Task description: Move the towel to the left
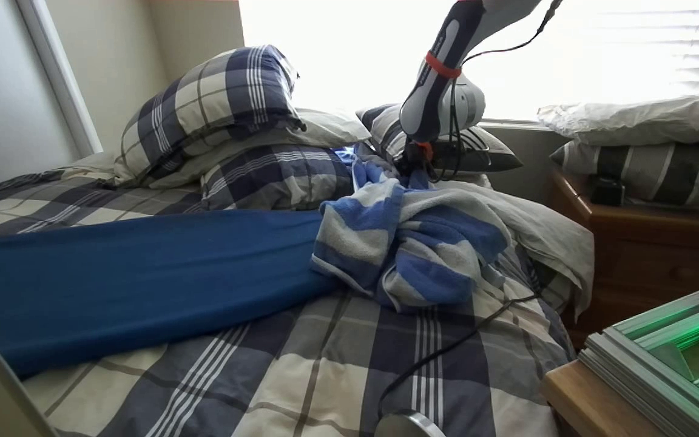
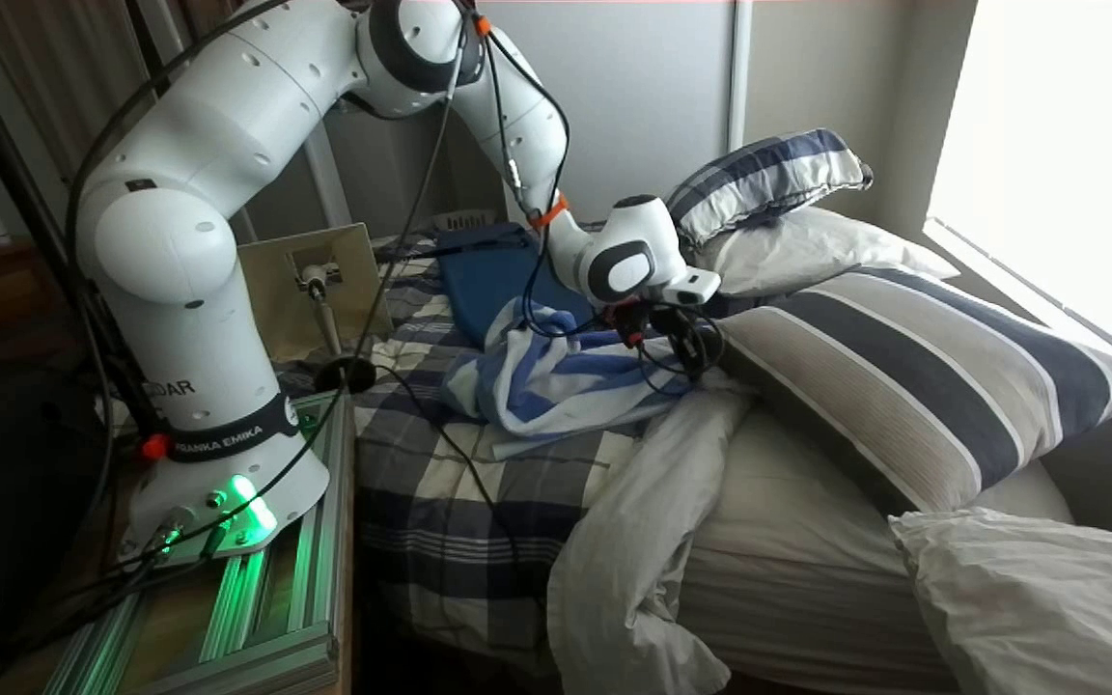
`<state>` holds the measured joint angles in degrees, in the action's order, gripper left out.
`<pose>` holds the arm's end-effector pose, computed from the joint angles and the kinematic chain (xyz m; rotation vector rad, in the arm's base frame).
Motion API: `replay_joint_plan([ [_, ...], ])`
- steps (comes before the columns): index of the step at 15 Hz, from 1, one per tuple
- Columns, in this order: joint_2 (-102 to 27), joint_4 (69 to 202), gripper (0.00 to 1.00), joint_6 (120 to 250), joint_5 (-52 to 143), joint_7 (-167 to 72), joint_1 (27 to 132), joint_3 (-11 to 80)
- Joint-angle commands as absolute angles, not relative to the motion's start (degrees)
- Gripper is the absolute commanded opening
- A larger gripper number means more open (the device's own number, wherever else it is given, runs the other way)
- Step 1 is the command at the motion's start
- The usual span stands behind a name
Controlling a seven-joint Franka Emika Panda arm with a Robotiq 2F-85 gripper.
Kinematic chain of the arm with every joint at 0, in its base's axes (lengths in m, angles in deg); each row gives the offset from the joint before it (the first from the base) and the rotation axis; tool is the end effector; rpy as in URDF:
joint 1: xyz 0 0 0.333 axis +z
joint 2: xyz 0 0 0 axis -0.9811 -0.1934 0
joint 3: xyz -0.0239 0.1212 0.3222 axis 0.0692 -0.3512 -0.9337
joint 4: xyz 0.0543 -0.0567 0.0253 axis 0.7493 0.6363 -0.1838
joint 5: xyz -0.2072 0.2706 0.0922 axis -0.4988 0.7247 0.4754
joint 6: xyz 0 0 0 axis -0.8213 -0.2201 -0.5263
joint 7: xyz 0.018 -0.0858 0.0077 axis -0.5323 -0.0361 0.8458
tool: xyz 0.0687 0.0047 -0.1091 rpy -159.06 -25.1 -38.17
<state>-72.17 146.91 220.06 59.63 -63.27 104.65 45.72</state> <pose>0.6486 0.1331 0.1226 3.0411 -0.3323 0.4920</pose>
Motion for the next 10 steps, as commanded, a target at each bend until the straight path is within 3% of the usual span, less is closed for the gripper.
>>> replay_joint_plan([
  [1, -64.0, 156.1, 0.03, 212.8, 55.4, -69.3, 111.8, 51.3],
  [10, -41.5, 176.2, 0.03, 200.5, 52.2, -73.5, 109.8, 40.6],
])
